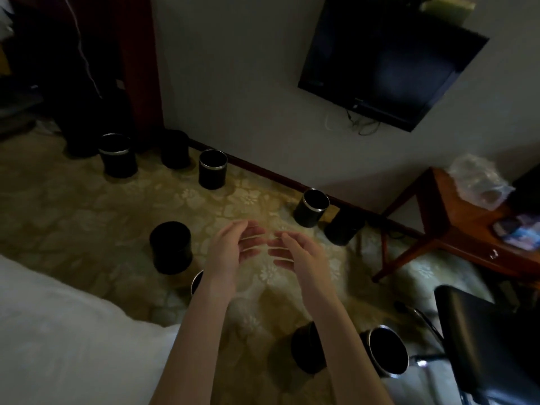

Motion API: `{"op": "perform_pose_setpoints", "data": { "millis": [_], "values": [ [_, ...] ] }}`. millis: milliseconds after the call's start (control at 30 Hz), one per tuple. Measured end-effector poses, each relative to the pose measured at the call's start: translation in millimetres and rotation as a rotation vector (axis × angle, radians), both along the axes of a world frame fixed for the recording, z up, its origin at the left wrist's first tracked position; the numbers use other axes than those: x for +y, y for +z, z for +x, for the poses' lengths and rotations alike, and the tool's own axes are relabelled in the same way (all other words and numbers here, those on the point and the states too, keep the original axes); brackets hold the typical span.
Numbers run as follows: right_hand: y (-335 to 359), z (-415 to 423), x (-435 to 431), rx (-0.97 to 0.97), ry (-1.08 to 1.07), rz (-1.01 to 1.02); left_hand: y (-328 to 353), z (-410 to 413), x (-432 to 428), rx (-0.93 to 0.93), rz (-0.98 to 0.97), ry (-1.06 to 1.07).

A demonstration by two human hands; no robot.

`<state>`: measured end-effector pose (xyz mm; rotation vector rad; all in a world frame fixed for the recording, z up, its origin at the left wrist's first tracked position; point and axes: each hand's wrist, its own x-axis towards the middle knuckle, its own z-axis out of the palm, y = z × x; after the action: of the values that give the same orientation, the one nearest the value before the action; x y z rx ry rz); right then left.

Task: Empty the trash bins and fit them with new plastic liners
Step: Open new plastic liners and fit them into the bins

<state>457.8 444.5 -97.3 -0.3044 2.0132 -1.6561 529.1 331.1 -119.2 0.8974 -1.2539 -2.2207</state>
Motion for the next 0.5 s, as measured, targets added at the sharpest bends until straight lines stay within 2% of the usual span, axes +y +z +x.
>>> {"op": "perform_pose_setpoints", "data": {
  "millis": [500],
  "values": [
    [7, -66, -202, -0.064, 0.414, -0.154, 21, 6, -158, -0.122, -0.123, 0.476]
  ]
}}
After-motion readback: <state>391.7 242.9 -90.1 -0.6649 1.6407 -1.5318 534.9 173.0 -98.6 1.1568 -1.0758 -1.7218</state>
